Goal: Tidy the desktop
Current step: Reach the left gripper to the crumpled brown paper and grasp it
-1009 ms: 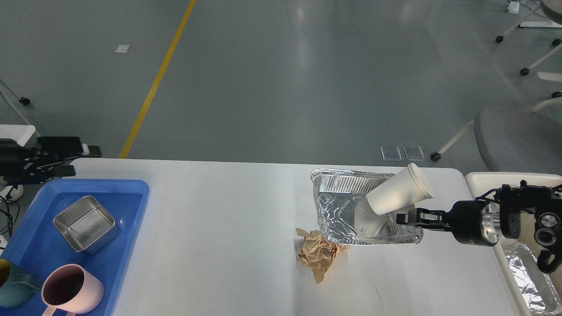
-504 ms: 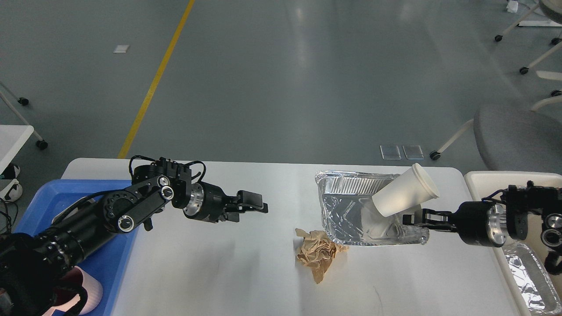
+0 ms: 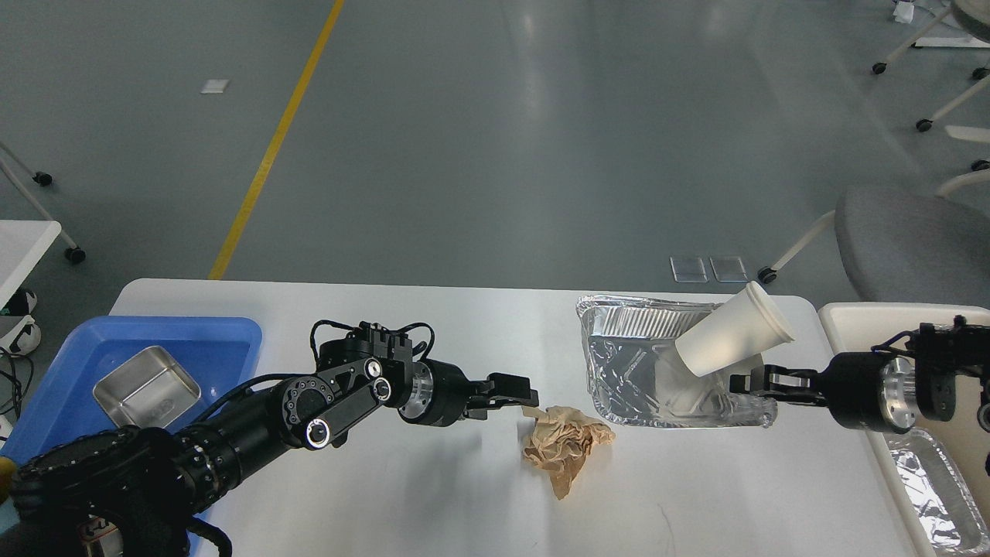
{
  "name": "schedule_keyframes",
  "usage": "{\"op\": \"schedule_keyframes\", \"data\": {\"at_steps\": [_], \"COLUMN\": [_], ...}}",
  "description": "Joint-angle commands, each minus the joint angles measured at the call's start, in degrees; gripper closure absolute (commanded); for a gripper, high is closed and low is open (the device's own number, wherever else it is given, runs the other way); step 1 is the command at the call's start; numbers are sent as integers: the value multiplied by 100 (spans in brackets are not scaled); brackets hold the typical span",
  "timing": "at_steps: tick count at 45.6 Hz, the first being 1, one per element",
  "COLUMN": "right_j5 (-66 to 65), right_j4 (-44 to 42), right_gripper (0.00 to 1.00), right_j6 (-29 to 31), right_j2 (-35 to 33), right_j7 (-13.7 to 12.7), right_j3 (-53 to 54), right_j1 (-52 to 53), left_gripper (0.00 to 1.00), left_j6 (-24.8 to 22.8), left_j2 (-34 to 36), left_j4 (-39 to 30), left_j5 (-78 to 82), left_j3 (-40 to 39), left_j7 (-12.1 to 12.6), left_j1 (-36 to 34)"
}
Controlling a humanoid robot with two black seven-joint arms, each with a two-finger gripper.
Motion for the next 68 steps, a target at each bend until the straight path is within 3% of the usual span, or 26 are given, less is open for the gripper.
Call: {"op": "schedule_keyframes", "data": {"at_steps": [1,11,45,49,52,60,61,68], "right_j5": [2,2,2,2,2,2,2,2], "right_j4": [22,22,22,22,22,74,92,127], "right_gripper": [100,100,100,100,100,100,100,100], "right_j6": [0,0,-8,-8,-8,-8,-8,-8], "right_j2": [-74,-101,-92,-92,-92,-101,-101,-101], "right_j7": [4,13,4,4,13,4,13,4], "right_j3": [10,10,18,18,18,18,18,18], "right_j1": [-1,-10,-10,-10,-10,-19,-27,-54], "left_gripper": [1,1,3,16,40,55,61,66], "left_j6": [312,655,725,786,787,787,813,945], "left_j2": [-243,-516,-621,-621,-621,-621,-621,-621], "left_j4": [238,291,352,370,370,370,370,405], "left_j5": [-36,-54,-54,-28,-28,-54,-71,-63], "left_j3": [353,433,855,890,1126,1558,1549,1567], "left_j7": [-315,-412,-526,-456,-438,-438,-438,-403], "left_j1": [-9,-9,158,167,158,149,158,167]}}
